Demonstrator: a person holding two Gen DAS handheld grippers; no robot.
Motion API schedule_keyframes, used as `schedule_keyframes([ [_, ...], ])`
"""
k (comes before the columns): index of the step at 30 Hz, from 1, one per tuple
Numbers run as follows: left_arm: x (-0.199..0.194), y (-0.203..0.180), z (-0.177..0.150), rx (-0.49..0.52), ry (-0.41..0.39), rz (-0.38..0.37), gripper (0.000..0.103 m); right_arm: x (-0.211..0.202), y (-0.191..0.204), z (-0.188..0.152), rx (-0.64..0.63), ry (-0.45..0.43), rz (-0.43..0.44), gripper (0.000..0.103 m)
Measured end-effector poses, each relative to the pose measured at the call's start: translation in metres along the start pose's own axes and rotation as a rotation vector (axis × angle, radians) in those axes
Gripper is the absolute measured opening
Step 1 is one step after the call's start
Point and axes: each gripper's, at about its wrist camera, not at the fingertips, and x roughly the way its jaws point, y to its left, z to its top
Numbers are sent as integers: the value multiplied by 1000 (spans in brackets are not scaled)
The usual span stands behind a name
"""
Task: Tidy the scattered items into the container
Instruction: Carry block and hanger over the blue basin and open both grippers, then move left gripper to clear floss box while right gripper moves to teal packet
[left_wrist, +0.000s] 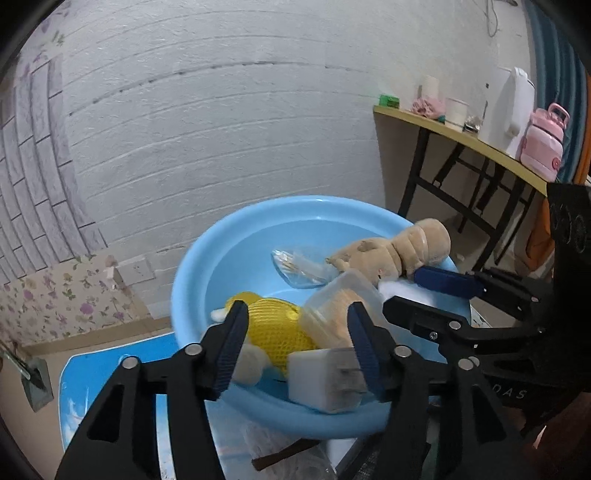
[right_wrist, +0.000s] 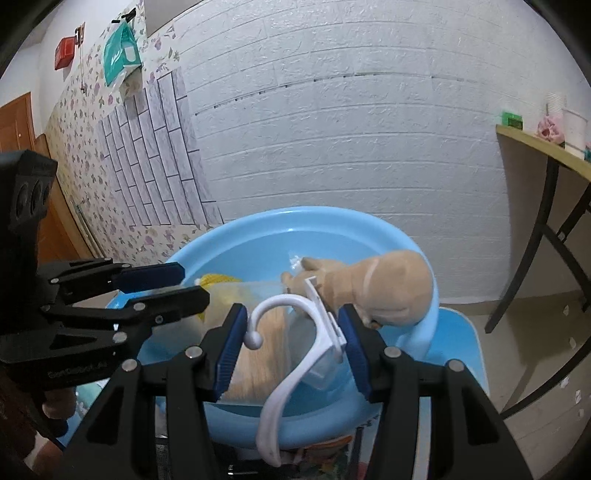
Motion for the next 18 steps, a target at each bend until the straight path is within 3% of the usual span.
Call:
schedule_keyframes([
  [4,-13,3,-5,-17,-17,20,74,-4,5,0,14,4,-15,51],
  [10,-36,12,-22,-62,-23,47,88,-28,7,-5,48,-19,-41,53],
  [18,-61,17,-55,-92,22,85,93,-51,9,-21,78,17,-91,54],
])
